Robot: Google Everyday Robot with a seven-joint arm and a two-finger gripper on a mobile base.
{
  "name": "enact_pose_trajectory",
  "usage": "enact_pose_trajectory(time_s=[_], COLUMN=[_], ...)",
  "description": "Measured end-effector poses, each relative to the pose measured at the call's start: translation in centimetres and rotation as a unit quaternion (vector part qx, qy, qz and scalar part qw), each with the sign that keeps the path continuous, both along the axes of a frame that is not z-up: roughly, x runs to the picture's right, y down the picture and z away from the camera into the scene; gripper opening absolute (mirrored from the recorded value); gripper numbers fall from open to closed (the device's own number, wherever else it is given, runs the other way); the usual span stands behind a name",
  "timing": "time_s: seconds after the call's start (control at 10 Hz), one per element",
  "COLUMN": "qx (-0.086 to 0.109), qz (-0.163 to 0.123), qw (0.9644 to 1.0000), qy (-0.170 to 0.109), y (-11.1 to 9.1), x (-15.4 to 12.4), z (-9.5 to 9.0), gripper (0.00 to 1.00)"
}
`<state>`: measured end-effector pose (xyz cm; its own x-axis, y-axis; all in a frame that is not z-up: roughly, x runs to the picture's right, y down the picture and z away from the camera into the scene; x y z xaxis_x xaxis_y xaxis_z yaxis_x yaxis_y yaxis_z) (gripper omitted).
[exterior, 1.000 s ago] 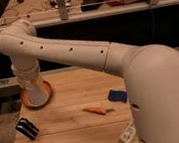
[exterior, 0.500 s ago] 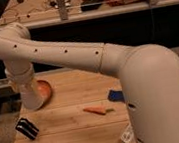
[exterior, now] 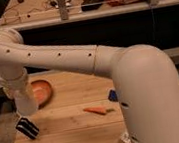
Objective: Place the ceramic cup over the eraser
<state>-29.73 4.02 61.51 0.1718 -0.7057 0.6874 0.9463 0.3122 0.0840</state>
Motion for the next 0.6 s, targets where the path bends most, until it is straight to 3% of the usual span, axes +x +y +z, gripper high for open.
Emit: enact_pose_trajectory(time_s=[0.6], qx=[-0.017], qz=[-0.022], qw=[0.9994], qy=[-0.019], y=[2.2], x=[-1.1], z=[0.0], gripper=[0.01])
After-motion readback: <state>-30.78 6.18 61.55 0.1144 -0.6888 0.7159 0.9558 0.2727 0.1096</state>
